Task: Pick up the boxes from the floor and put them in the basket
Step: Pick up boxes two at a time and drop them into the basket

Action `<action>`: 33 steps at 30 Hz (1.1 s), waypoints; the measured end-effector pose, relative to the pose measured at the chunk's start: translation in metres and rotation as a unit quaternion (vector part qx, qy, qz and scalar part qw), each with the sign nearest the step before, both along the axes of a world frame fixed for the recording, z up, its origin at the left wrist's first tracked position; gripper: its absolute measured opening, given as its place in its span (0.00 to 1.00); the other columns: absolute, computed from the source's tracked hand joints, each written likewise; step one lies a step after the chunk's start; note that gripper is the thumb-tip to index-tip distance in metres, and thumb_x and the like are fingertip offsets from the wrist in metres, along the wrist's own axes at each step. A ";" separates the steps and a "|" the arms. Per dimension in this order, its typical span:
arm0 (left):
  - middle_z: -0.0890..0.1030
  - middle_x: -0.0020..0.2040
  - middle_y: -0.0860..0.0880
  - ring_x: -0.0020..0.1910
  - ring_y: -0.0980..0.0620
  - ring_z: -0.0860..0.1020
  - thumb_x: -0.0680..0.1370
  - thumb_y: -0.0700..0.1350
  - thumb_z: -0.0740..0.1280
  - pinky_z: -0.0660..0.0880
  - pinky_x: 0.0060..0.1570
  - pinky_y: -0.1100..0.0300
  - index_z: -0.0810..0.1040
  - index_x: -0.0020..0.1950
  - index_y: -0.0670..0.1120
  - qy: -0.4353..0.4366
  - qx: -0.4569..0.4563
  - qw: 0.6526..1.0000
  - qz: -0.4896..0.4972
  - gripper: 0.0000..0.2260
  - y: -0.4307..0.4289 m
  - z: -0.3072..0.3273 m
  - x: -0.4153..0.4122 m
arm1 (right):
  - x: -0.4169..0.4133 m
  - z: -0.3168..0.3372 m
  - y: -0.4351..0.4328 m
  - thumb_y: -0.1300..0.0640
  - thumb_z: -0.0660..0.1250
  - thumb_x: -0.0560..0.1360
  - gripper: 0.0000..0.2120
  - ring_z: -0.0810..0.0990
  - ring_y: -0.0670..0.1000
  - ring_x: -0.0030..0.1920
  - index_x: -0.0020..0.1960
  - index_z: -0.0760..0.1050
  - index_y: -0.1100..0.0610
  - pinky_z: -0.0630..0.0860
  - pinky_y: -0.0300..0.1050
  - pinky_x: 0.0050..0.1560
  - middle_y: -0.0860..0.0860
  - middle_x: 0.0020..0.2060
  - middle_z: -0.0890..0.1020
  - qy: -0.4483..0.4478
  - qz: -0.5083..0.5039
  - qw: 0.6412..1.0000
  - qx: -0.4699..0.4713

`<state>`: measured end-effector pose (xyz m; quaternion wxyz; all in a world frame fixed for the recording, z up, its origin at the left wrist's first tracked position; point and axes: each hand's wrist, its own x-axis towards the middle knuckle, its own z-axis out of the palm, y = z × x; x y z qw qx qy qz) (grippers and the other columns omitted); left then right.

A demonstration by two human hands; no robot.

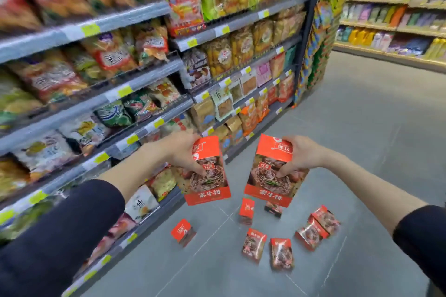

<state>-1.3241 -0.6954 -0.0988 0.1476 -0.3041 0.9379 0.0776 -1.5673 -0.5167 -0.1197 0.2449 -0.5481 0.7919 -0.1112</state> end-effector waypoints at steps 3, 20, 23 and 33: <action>0.78 0.50 0.52 0.46 0.51 0.76 0.60 0.67 0.74 0.73 0.47 0.58 0.69 0.61 0.49 0.023 0.016 0.994 0.106 0.36 0.030 0.004 0.063 | 0.026 0.012 -0.012 0.48 0.80 0.59 0.44 0.71 0.50 0.50 0.68 0.64 0.60 0.69 0.42 0.49 0.51 0.54 0.73 0.015 0.072 0.997 -0.015; 0.78 0.59 0.49 0.54 0.49 0.76 0.62 0.63 0.75 0.73 0.53 0.57 0.68 0.67 0.45 0.023 -0.028 0.800 0.599 0.40 0.342 0.015 0.390 | 0.364 0.027 -0.001 0.45 0.79 0.59 0.45 0.74 0.54 0.57 0.68 0.64 0.59 0.74 0.50 0.57 0.52 0.55 0.73 0.000 0.516 0.857 -0.012; 0.78 0.58 0.50 0.55 0.49 0.77 0.62 0.63 0.75 0.73 0.53 0.58 0.68 0.67 0.47 0.029 -0.044 0.757 0.652 0.40 0.400 0.022 0.433 | 0.433 0.031 0.026 0.45 0.79 0.59 0.45 0.75 0.53 0.57 0.68 0.63 0.58 0.74 0.49 0.58 0.52 0.56 0.74 -0.007 0.574 0.819 -0.016; 0.79 0.57 0.51 0.53 0.50 0.78 0.59 0.64 0.76 0.75 0.54 0.55 0.70 0.63 0.50 0.033 -0.049 0.639 0.767 0.37 0.572 0.037 0.573 | 0.650 0.045 0.141 0.45 0.79 0.60 0.49 0.71 0.49 0.54 0.72 0.58 0.56 0.72 0.43 0.53 0.48 0.54 0.68 -0.041 0.700 0.713 -0.018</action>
